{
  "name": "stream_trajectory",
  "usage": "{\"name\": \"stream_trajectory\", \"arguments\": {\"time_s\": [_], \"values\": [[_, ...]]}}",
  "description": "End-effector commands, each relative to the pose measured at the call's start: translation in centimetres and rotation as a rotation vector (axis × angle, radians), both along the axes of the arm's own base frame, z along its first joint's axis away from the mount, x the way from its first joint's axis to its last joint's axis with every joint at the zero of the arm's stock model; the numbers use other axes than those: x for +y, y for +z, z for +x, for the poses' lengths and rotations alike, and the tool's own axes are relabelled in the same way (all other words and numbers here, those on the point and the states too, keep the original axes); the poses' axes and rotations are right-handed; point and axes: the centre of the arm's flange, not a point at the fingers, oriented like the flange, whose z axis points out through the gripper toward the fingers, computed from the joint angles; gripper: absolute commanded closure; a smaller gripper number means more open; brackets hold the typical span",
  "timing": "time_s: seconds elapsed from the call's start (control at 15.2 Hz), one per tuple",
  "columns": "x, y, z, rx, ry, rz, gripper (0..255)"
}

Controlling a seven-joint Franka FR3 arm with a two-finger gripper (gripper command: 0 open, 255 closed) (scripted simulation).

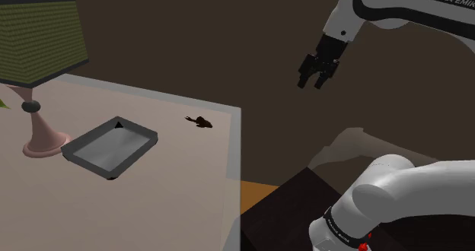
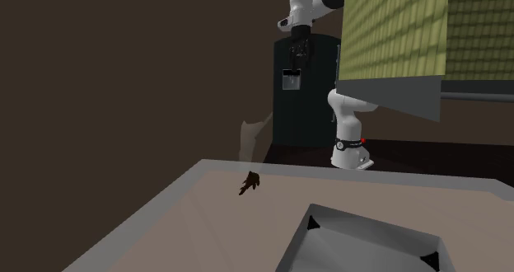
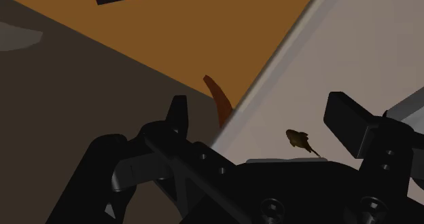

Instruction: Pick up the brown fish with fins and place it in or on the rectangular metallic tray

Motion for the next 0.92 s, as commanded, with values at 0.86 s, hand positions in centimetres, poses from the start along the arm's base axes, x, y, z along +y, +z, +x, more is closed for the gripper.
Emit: {"name": "stream_trajectory", "arguments": {"time_s": [0.86], "values": [[6.5,-10.9,11.4,-0.024,0.061,-0.028,0]]}}
